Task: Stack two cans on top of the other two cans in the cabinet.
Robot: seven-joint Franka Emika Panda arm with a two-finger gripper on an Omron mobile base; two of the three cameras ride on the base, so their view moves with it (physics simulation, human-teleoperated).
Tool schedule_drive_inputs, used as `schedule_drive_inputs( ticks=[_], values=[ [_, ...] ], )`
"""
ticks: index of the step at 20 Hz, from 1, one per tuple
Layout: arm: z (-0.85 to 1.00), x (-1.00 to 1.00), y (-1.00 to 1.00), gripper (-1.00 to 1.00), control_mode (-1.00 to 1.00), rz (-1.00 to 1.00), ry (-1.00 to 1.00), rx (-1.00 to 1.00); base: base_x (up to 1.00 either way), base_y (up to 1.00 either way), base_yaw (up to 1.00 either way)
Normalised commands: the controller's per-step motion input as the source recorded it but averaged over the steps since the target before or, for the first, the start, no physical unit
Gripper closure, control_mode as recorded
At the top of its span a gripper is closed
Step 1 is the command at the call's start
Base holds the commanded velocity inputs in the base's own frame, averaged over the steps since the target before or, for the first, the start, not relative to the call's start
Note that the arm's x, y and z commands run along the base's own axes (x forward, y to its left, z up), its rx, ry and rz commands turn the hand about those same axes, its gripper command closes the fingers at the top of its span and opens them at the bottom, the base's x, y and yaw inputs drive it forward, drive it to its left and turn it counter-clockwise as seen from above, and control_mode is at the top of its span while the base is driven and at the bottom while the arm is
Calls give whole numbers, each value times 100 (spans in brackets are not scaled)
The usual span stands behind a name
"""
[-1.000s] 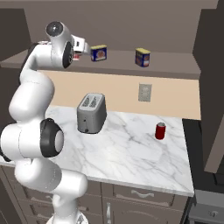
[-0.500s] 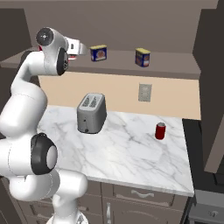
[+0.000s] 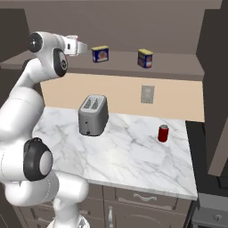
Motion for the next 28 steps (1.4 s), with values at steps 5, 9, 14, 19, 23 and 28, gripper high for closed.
schedule_drive_inputs(
  ticks=[5, 9, 14, 19, 23, 28],
  values=[
    [8, 0, -16, 100, -100, -13, 0, 0, 0, 0, 0],
    [18, 0, -13, 100, -100, -8, 0, 0, 0, 0, 0],
    [11, 0, -16, 100, -100, -5, -1, 0, 0, 0, 0],
    [1, 0, -21, 100, -100, -5, 0, 0, 0, 0, 0],
    [9, 5, -17, 100, -100, -2, 0, 0, 0, 0, 0],
    [11, 12, -17, 100, -100, -1, 0, 0, 0, 0, 0]
  ],
)
